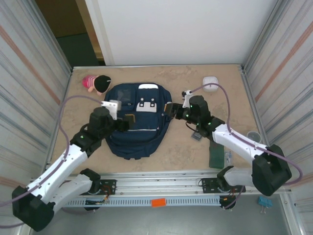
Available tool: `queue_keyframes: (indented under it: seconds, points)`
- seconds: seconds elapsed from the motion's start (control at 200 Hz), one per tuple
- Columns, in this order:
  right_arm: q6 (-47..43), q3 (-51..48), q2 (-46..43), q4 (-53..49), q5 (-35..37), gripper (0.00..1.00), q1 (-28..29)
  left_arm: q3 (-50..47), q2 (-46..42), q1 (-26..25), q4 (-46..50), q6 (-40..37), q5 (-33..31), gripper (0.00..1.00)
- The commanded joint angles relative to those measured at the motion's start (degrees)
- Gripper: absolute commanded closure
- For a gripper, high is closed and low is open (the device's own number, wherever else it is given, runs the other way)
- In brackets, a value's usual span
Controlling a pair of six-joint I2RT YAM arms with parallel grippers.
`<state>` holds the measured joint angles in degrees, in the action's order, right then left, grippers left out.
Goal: Pack books, pencil case, and school supplies into a backpack
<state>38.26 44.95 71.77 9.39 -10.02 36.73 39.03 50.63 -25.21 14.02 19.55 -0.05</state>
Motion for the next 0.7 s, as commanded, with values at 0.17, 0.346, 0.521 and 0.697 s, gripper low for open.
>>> queue_keyframes:
  seconds: [0.17,0.346,0.521,0.697]
  points:
    - [3.6,0.5,9.9,-0.6,2.7,0.47,8.1,-9.7,1.6,6.9,-2.3,15.8,3.5,0.20]
    - [6.1,-3.2,17.9,3.9,3.7,0.48,8.0,-17.2,1.5,6.9,-6.0,23.3,4.4,0.22]
    - [7.1,-6.5,21.5,6.3,2.6,0.49,5.6,-23.0,-1.4,1.1,-9.2,31.0,3.9,0.24]
    - [4.1,-7.5,16.3,2.3,1.7,0.49,2.5,-22.1,-7.5,-9.7,-4.2,32.2,-4.3,0.23]
